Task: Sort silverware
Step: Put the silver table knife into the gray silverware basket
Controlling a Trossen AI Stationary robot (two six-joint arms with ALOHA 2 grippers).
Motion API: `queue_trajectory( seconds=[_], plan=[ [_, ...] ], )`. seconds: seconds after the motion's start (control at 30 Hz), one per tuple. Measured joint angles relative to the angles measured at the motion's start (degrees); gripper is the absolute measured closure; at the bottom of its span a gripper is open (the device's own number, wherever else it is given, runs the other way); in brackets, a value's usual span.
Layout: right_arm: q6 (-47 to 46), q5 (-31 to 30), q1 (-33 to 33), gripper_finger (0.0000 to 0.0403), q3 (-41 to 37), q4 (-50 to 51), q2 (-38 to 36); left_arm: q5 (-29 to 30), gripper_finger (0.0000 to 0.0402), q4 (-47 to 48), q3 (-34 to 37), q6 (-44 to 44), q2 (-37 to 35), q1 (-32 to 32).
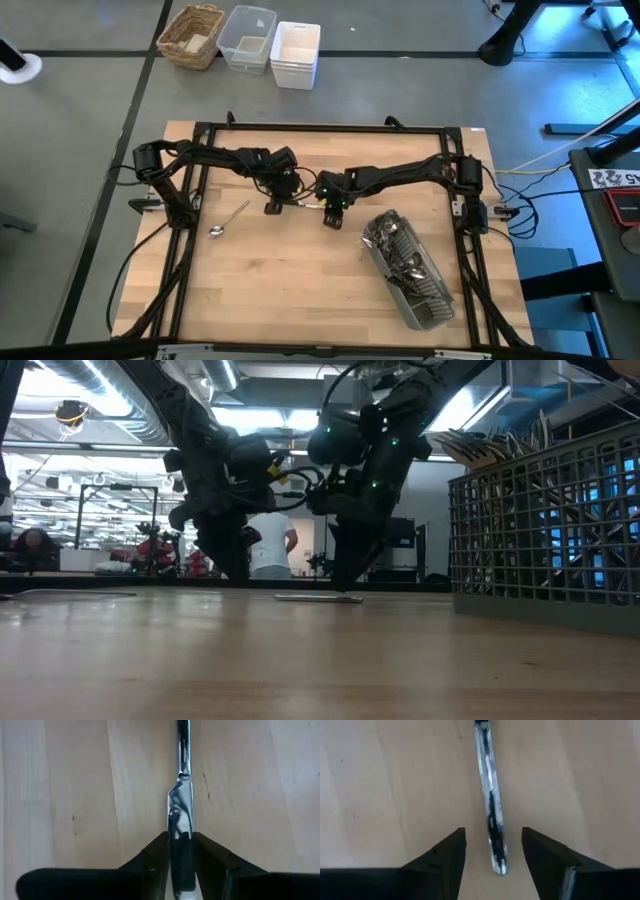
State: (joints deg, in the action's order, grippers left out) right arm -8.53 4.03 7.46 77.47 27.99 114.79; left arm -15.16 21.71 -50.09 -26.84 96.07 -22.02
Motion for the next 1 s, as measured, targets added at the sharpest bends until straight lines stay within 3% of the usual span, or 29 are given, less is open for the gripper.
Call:
queue_trajectory(
  seconds=[0.37,0.77,1.0],
  plan=[
    [2.93,-2.68,-0.43,0.0213,0.31,-0.18,3.95,0.0,0.0327,0.24,0.0,1.61,0.0,1.76],
    [-0.29,-0.02,-0.2,0.0384,0.16,0.28,4.11,-0.02,0.0327,0.09,0.0,5.64,-0.01,2.27],
    [-1.75,2.25,-0.26,0.0394,0.16,0.07,4.19,-0.02,0.0325,-0.16,0.0,3.95,0.0,2.27]
  ],
)
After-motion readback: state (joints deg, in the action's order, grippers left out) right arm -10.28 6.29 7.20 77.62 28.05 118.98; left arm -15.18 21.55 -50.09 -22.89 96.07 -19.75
